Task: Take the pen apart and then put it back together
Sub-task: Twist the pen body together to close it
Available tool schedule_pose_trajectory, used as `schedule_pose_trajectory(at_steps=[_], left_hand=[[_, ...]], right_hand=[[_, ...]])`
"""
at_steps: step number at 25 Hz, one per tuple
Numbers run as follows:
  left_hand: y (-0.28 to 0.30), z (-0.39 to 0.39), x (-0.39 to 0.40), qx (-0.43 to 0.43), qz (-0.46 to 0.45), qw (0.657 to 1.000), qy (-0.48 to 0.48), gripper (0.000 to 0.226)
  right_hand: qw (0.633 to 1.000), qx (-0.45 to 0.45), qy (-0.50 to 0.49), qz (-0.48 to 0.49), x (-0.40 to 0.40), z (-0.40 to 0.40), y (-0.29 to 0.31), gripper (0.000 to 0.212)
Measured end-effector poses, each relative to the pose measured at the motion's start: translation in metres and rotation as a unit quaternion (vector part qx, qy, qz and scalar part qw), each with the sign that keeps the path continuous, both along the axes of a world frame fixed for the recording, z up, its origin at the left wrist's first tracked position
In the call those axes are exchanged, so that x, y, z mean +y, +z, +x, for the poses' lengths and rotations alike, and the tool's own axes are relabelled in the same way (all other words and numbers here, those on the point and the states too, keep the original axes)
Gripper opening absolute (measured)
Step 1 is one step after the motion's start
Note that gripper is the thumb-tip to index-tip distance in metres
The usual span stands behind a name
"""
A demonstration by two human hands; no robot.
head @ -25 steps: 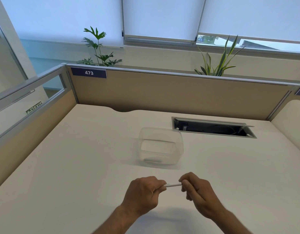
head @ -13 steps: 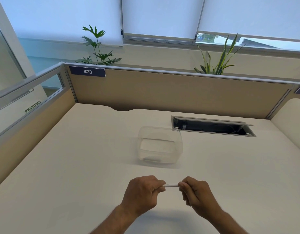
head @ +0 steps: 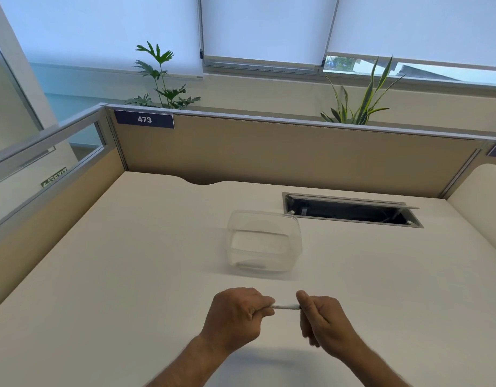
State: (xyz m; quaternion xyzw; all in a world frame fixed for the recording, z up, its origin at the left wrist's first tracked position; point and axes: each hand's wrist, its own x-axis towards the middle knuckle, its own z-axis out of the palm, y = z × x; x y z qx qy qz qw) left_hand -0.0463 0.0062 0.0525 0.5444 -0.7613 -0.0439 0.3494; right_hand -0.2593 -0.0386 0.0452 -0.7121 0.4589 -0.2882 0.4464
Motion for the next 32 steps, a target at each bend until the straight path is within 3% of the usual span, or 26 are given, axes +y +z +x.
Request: schedule_pose_trajectory(at_steps=[3, 6, 13, 18, 23, 32], left_hand=[[-0.004, 0.003, 0.003, -0.023, 0.042, 0.999, 0.004, 0.018], [-0.004, 0.004, 0.004, -0.021, 0.086, 0.996, 0.008, 0.026], [-0.008, 0.002, 0.004, 0.003, 0.153, 0.988, -0.019, 0.026], [-0.010, 0.003, 0.004, -0.006, 0.066, 0.998, -0.004, 0.022], [-0.012, 0.002, 0.003, 0.012, 0.013, 1.000, 0.006, 0.008], [-0.010, 0.007, 0.000, 0.040, -0.004, 0.999, 0.011, 0.011]], right_hand=[[0.996, -0.014, 0.028, -0.082, -0.001, -0.008, -0.002, 0.025], [0.989, 0.015, 0.052, -0.139, -0.002, -0.014, -0.004, 0.014], [0.983, 0.035, 0.054, -0.174, -0.001, -0.016, -0.006, 0.018], [0.986, 0.031, 0.022, -0.161, 0.008, -0.007, -0.006, 0.027], [0.996, 0.015, 0.004, -0.092, 0.012, -0.002, -0.006, 0.041], [0.999, -0.021, 0.008, 0.040, 0.010, 0.004, -0.005, 0.050]])
